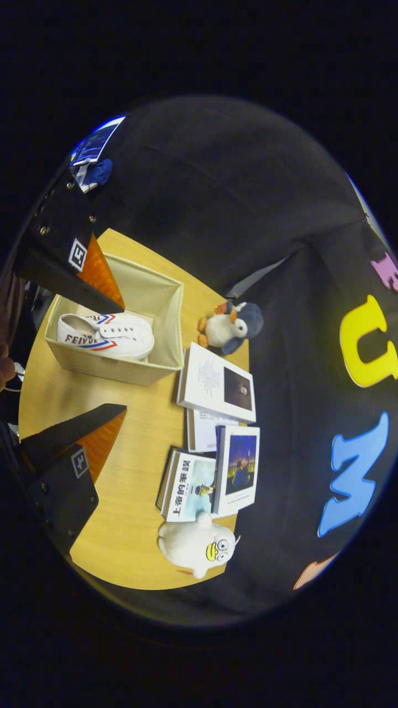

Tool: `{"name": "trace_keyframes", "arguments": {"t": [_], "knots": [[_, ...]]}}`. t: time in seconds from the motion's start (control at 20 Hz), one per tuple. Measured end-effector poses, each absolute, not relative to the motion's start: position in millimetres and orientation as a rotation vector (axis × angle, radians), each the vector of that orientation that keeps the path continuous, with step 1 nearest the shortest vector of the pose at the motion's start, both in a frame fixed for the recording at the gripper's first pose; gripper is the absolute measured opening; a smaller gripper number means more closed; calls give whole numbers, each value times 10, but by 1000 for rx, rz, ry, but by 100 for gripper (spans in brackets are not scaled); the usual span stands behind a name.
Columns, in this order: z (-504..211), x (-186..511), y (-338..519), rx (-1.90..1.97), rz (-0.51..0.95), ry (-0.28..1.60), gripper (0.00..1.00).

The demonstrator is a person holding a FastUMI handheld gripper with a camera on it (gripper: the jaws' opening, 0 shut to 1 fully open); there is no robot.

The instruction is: Open the storage box then place both shoes into the box .Put the left shoe in first, then the right shoe, with the right side of both shoes facing outward in a uniform manner.

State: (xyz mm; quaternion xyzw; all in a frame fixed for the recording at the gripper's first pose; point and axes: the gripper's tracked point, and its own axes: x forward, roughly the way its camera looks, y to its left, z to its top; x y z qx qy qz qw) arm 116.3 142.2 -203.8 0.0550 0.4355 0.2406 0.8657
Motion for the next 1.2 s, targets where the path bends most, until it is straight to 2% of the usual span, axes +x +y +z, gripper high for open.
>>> {"name": "trace_keyframes", "arguments": {"t": [0.25,0.6,1.2], "knots": [[-1559,1446,427,209,349,603,99],[-358,1554,-516,220,182,43,97],[-455,1490,-1199,163,69,8,97]]}}
